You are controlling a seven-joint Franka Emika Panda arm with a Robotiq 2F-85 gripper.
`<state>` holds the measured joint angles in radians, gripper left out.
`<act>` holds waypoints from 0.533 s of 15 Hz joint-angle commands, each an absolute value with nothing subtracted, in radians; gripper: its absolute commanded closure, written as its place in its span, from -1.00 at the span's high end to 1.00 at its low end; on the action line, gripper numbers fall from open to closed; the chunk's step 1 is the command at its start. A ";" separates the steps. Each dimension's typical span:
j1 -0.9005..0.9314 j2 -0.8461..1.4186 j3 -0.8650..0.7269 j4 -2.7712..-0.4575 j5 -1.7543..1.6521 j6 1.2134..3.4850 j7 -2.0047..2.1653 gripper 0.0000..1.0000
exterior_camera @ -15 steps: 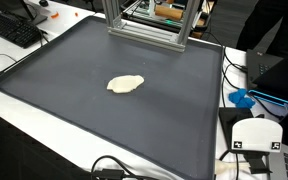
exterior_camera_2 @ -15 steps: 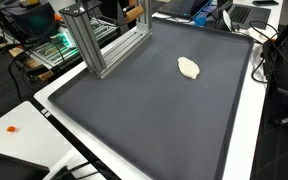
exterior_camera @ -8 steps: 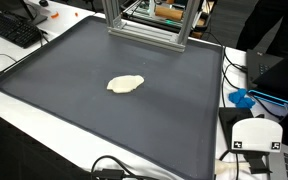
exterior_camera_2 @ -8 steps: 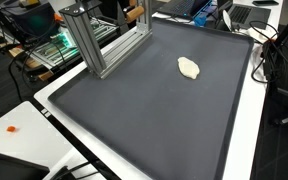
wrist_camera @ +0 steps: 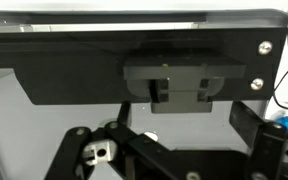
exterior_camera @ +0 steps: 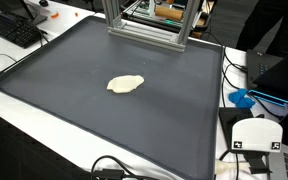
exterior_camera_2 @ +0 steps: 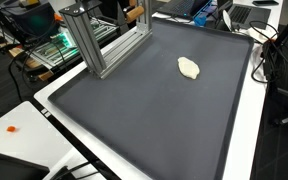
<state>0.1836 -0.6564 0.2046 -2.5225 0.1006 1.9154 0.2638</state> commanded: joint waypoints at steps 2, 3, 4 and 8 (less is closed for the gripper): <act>0.144 -0.568 0.196 -2.428 0.106 1.927 0.258 1.00; 0.135 -0.537 0.199 -2.407 0.105 1.943 0.264 1.00; 0.127 -0.509 0.201 -2.389 0.104 1.960 0.271 1.00; 0.095 -0.354 0.209 -2.320 0.090 2.067 0.326 1.00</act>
<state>0.1209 -0.4776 0.1982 -2.3806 0.0996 2.0134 0.2794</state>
